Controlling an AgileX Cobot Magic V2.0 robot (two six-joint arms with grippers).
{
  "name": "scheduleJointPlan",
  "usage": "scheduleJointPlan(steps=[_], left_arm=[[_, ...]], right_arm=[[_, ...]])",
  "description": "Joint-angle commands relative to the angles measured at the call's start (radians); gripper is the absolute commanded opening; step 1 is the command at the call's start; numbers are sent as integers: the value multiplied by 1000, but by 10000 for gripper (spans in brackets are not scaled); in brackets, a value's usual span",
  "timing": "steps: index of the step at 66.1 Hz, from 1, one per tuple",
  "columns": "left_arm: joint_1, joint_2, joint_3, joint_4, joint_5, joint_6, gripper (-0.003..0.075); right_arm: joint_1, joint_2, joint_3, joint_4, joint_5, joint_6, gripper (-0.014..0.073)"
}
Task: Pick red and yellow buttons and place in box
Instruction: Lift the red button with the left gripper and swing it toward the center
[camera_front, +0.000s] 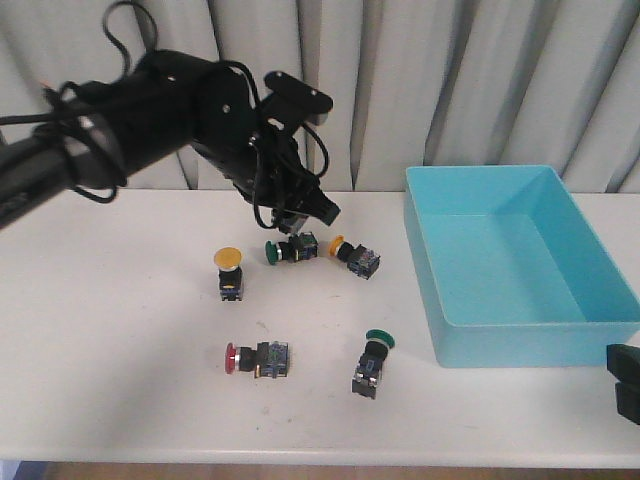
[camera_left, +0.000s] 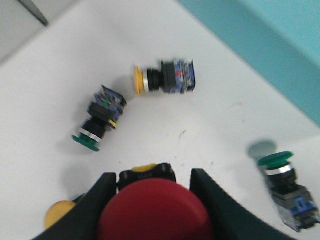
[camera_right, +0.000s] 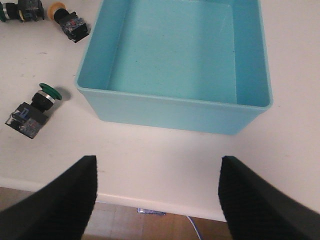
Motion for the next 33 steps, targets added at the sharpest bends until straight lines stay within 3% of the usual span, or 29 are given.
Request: scheduleJointPlan(steps=[1,21,33], left_arm=[[2,-168,83,-4,-95,-7,185],[1,-524,624,-10,-376,24,185],[-6,-641,823,-23,-360,31,185]], right_arm=[[-6,3,-32,1,-55,-9,488],[-6,3,-32,1,-55,-9,488],[-6,3,-32,1,-57,-9,488]])
